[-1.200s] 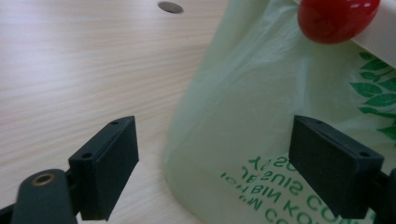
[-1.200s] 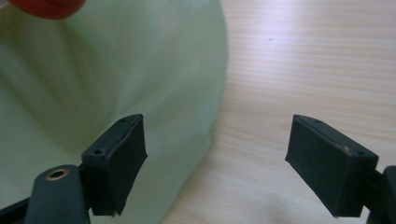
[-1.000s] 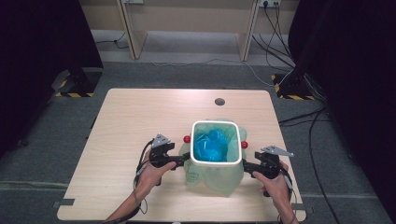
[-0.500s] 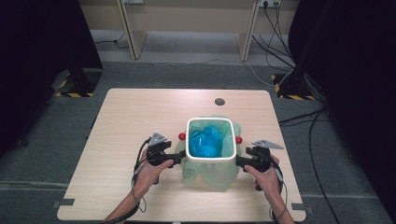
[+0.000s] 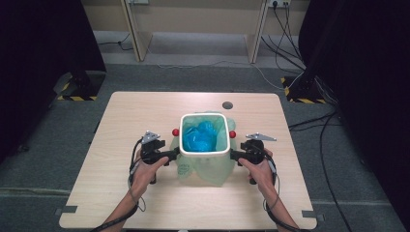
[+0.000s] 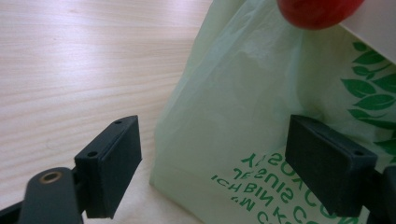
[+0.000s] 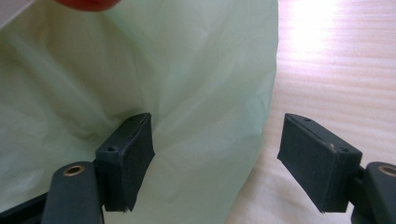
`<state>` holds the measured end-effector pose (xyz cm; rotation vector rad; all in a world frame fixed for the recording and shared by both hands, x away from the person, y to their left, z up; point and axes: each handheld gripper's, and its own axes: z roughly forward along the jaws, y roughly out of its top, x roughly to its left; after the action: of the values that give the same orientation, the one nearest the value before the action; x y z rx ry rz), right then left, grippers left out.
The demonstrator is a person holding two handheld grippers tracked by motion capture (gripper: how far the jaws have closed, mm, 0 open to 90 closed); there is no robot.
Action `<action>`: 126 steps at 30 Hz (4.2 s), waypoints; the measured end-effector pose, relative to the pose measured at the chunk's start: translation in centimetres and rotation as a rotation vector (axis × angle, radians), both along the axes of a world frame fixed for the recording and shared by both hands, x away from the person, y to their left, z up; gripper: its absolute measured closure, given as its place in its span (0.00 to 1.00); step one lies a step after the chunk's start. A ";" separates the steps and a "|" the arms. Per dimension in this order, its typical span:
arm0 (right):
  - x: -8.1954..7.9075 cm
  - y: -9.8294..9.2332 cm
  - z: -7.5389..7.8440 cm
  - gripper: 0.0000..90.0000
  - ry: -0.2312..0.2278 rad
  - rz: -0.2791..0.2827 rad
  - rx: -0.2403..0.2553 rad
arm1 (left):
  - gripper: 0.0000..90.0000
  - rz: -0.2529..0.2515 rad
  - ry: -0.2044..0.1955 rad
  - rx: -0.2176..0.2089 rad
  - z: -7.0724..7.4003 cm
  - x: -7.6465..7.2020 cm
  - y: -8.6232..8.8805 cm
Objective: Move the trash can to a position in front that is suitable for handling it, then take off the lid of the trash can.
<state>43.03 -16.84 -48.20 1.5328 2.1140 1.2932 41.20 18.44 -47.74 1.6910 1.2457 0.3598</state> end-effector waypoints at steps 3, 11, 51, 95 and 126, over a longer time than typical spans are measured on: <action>0.7 0.3 -0.1 0.28 0.004 0.005 0.007 | 0.20 0.006 0.005 -0.002 0.0 0.6 0.3; 2.4 0.7 -0.1 0.28 0.003 -0.008 0.003 | 0.23 0.005 0.019 -0.002 0.2 2.1 0.7; 3.4 -1.5 -0.4 0.21 0.014 -0.051 0.052 | 0.17 -0.101 0.018 0.122 -2.5 -3.4 3.0; 5.8 3.1 9.9 0.45 -0.124 0.092 -0.042 | 0.16 -0.187 -0.160 0.087 0.8 -6.2 1.4; 8.7 7.3 9.9 0.75 -0.057 0.131 -0.264 | 0.21 -0.126 -0.262 0.168 4.0 -3.3 -2.8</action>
<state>51.72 -9.54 -38.31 1.2551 2.2740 1.0313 37.89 15.68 -43.79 1.7882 0.9337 0.6021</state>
